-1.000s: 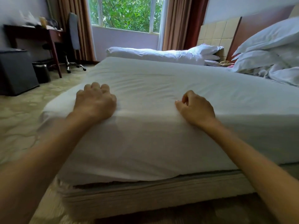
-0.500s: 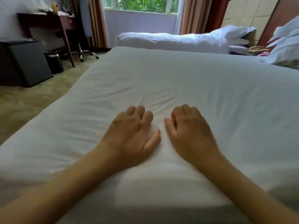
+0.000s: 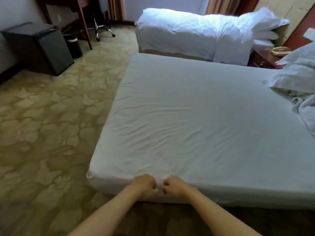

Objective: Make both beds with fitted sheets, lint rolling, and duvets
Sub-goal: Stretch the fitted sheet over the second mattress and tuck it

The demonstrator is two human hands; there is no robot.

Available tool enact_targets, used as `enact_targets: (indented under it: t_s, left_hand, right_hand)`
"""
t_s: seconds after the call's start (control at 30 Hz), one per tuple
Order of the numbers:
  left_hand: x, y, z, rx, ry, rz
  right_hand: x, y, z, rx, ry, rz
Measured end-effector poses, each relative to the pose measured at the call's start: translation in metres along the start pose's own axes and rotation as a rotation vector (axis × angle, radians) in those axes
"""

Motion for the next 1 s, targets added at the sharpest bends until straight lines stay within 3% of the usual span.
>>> enact_targets:
  t_s: [0.1,0.23,0.33,0.47,0.67,0.87,1.0]
  left_hand:
    - [-0.003,0.027,-0.097,-0.064,0.092,-0.233]
    - [-0.002,0.065,-0.198,-0.165,0.249,-0.442]
    - [-0.003,0.084,-0.251,-0.348,0.356,-0.597]
    - [0.004,0.069,-0.294,-0.433,0.486,-0.748]
    - [0.039,0.035,-0.318,-0.372,0.561,-0.909]
    - [0.126,0.058,-0.308,-0.419,0.575,-0.982]
    - [0.195,0.077,-0.314,-0.357,0.624,-0.970]
  right_hand:
    - [0.005,0.018,-0.091,-0.091,-0.106,0.113]
    - [0.026,0.048,-0.182,0.077,-0.086,0.114]
    - [0.045,0.074,-0.211,0.031,-0.069,0.160]
    - [0.071,0.091,-0.218,-0.035,-0.048,0.183]
    - [0.121,0.068,-0.202,0.090,-0.029,0.186]
    - [0.208,0.064,-0.144,0.069,-0.034,0.134]
    - [0.278,0.061,-0.106,0.061,-0.057,0.129]
Point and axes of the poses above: each hand's wrist, its own z-axis towards the middle knuckle, its own y-axis out of the back of the hand, x = y × z, the point moved 2 cm from there along z, towards the middle knuckle, and after that the axes turned 3 degrees about -x, right-handed, at the moved point
